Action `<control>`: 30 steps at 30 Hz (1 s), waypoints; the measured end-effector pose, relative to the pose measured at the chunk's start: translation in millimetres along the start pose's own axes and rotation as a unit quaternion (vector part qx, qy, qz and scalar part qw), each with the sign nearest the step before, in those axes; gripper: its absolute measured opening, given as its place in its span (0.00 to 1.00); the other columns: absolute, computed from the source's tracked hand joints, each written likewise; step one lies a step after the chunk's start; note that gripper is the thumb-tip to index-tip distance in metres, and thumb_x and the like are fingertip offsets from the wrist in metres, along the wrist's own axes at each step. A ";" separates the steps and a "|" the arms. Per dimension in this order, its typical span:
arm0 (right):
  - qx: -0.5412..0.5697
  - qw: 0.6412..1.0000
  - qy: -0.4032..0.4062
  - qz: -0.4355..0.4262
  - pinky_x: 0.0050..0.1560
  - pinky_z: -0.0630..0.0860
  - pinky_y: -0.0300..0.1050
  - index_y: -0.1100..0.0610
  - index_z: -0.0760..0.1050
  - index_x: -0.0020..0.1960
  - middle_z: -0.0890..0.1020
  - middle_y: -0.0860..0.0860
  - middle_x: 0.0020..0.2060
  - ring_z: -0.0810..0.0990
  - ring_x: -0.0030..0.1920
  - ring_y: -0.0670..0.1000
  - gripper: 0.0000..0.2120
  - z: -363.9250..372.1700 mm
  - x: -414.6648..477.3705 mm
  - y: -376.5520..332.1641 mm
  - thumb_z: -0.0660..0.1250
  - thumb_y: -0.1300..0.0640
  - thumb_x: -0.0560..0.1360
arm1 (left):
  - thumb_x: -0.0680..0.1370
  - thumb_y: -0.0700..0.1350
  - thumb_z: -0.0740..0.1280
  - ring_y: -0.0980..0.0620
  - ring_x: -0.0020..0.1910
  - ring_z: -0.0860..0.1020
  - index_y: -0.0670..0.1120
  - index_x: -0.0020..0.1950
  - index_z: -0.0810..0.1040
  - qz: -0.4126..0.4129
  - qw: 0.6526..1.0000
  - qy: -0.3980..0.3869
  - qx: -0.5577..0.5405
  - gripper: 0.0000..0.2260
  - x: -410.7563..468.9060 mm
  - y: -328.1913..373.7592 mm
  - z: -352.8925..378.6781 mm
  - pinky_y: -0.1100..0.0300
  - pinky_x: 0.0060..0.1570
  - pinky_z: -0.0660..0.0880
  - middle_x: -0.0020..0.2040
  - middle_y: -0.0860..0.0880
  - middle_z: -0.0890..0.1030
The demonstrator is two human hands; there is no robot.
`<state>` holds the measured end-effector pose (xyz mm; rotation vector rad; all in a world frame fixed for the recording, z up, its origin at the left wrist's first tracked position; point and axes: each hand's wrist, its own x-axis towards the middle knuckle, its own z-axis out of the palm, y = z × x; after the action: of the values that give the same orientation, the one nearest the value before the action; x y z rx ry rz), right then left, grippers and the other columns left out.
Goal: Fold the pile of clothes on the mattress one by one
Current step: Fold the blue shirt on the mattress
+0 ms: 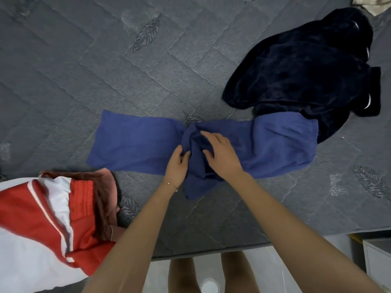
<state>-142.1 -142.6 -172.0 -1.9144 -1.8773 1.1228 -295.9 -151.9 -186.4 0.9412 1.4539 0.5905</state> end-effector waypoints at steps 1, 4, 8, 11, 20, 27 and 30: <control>-0.020 0.999 -0.009 -0.031 0.62 0.69 0.52 0.54 0.65 0.74 0.71 0.55 0.67 0.68 0.65 0.57 0.26 0.5 5.5 -5.7 0.64 0.63 0.77 | 0.82 0.37 0.58 0.62 0.39 0.71 0.44 0.45 0.72 0.008 1.000 -0.023 0.015 0.07 -0.5 5.8 -8.5 0.69 0.43 0.70 0.39 0.49 0.73; -0.057 0.994 -0.053 -0.076 0.70 0.58 0.53 0.50 0.65 0.74 0.63 0.52 0.74 0.58 0.74 0.55 0.28 4.6 21.5 -21.4 0.64 0.64 0.76 | 0.82 0.43 0.61 0.63 0.32 0.66 0.45 0.36 0.69 0.009 0.993 -0.088 0.080 0.14 1.2 22.2 -34.7 0.68 0.35 0.65 0.32 0.52 0.69; -0.060 0.987 -0.083 -0.126 0.72 0.60 0.53 0.55 0.80 0.55 0.78 0.53 0.61 0.68 0.68 0.56 0.11 12.5 45.3 -33.1 0.68 0.62 0.73 | 0.78 0.49 0.68 0.58 0.35 0.68 0.34 0.41 0.75 -0.027 0.978 -0.150 0.142 0.17 12.0 29.9 -70.8 0.64 0.36 0.65 0.35 0.48 0.71; -0.049 0.984 -0.116 -0.127 0.65 0.64 0.47 0.58 0.77 0.44 0.82 0.54 0.42 0.76 0.47 0.54 0.01 15.5 55.4 -43.0 0.68 0.62 0.73 | 0.75 0.47 0.73 0.62 0.28 0.66 0.45 0.33 0.70 -0.063 0.954 -0.211 0.201 0.16 20.9 32.6 -94.3 0.67 0.30 0.60 0.30 0.52 0.68; 0.018 0.996 -0.017 0.083 0.38 0.67 0.46 0.59 0.72 0.48 0.77 0.53 0.38 0.74 0.40 0.52 0.02 16.3 77.0 -55.5 0.61 0.61 0.78 | 0.77 0.45 0.69 0.58 0.31 0.68 0.44 0.35 0.72 -0.047 0.951 -0.144 0.269 0.13 43.4 36.8 -159.4 0.67 0.31 0.63 0.31 0.52 0.70; -0.059 0.980 -0.020 0.186 0.47 0.70 0.48 0.58 0.72 0.51 0.80 0.56 0.42 0.77 0.47 0.58 0.07 15.2 89.6 -57.2 0.60 0.64 0.74 | 0.75 0.39 0.71 0.60 0.29 0.68 0.48 0.33 0.66 0.067 0.964 -0.011 0.257 0.17 63.5 40.6 -197.2 0.67 0.33 0.64 0.30 0.53 0.67; -0.112 0.973 -0.040 0.199 0.55 0.65 0.49 0.54 0.73 0.53 0.81 0.55 0.47 0.75 0.53 0.58 0.12 15.0 92.7 -56.8 0.61 0.63 0.72 | 0.74 0.41 0.73 0.60 0.30 0.69 0.46 0.34 0.70 0.064 0.969 0.017 0.238 0.14 70.9 43.0 -207.8 0.68 0.35 0.65 0.31 0.52 0.71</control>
<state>-205.2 -53.1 -178.1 -2.4920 -1.7707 1.1461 -484.7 -33.9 -164.8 1.4135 1.6074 0.3533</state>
